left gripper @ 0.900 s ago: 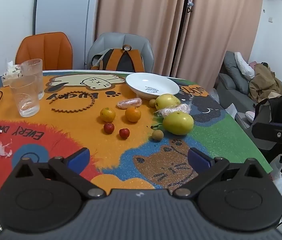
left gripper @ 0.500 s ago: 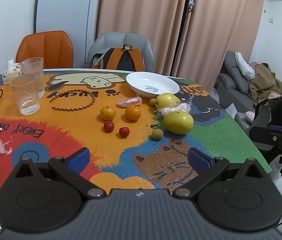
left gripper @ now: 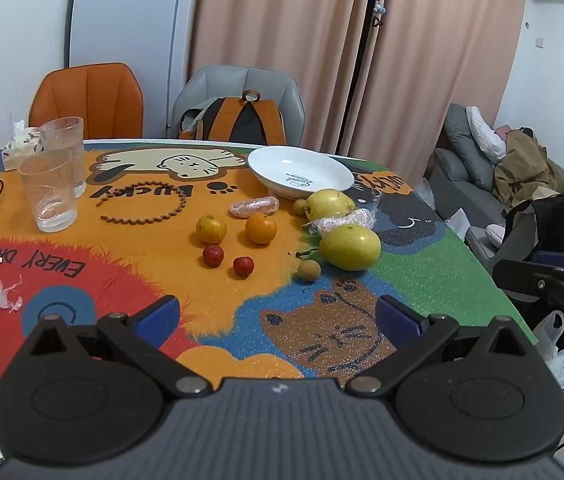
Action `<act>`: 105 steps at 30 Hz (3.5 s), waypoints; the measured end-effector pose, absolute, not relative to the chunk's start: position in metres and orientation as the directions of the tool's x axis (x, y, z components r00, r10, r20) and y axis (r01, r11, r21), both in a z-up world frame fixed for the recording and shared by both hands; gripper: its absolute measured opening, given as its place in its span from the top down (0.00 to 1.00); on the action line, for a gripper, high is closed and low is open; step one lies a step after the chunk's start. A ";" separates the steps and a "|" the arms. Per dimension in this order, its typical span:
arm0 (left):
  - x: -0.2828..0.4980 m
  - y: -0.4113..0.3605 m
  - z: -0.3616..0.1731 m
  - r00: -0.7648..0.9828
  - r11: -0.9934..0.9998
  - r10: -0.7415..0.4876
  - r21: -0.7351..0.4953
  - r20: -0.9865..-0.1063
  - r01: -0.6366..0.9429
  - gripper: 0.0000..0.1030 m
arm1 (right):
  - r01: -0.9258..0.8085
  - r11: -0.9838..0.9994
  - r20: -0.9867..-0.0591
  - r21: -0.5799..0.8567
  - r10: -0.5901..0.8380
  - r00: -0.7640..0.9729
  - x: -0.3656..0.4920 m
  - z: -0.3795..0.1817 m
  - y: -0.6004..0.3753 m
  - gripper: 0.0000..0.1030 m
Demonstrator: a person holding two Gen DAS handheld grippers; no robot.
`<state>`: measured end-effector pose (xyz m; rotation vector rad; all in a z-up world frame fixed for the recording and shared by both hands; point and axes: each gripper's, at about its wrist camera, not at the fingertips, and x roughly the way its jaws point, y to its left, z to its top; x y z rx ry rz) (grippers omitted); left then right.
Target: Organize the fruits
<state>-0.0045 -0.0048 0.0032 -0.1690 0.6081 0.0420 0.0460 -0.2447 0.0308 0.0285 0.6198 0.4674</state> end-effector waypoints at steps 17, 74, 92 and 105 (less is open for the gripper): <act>-0.006 -0.005 0.005 0.819 0.984 -0.014 -0.153 -0.574 -0.091 0.00 | -0.421 0.894 -0.557 0.154 0.430 0.710 0.043 0.028 -0.244 0.00; 0.030 0.006 -0.023 0.795 0.976 -0.059 -0.202 -0.604 -0.081 0.00 | -0.463 0.868 -0.580 0.177 0.472 0.664 0.079 -0.001 -0.235 0.00; 0.073 0.020 -0.050 0.789 0.962 -0.083 -0.255 -0.608 -0.096 0.14 | -0.475 0.835 -0.557 0.277 0.543 0.628 0.116 -0.028 -0.231 0.02; 0.098 0.039 -0.066 0.779 0.942 -0.073 -0.299 -0.623 -0.151 0.36 | -0.499 0.807 -0.588 0.315 0.579 0.565 0.139 -0.050 -0.202 0.32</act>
